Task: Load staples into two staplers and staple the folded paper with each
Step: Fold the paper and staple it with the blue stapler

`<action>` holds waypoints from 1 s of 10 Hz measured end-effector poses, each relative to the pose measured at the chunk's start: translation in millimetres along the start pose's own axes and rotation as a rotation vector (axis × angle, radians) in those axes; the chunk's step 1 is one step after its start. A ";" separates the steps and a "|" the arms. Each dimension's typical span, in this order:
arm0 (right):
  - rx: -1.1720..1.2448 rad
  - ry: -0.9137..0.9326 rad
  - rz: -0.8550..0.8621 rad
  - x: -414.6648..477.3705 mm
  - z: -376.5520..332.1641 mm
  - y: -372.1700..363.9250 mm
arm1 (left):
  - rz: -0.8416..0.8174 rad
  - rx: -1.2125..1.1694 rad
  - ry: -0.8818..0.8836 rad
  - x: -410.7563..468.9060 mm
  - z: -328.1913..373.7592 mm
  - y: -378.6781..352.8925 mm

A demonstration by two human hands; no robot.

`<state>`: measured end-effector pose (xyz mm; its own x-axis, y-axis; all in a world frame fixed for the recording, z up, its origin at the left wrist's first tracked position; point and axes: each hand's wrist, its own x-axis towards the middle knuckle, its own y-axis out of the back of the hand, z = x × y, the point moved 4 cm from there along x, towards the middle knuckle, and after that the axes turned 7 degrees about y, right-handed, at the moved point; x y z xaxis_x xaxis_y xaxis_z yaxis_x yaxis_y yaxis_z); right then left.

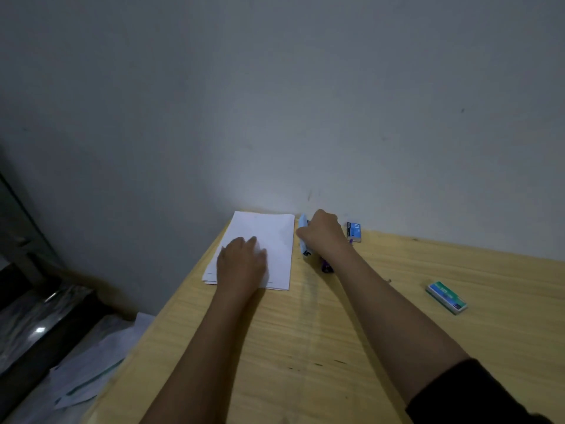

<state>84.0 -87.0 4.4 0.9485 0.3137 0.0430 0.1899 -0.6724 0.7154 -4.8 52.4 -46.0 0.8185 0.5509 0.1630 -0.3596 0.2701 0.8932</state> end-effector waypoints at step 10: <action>-0.334 -0.187 0.060 -25.8 40.5 -0.3 | -0.172 0.128 -0.088 -19.8 0.3 -13.6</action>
<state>69.7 -122.0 -25.2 0.9912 0.1318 -0.0145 0.0692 -0.4209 0.9044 -16.0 37.6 -61.3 0.9009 0.4326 0.0349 -0.1563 0.2484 0.9560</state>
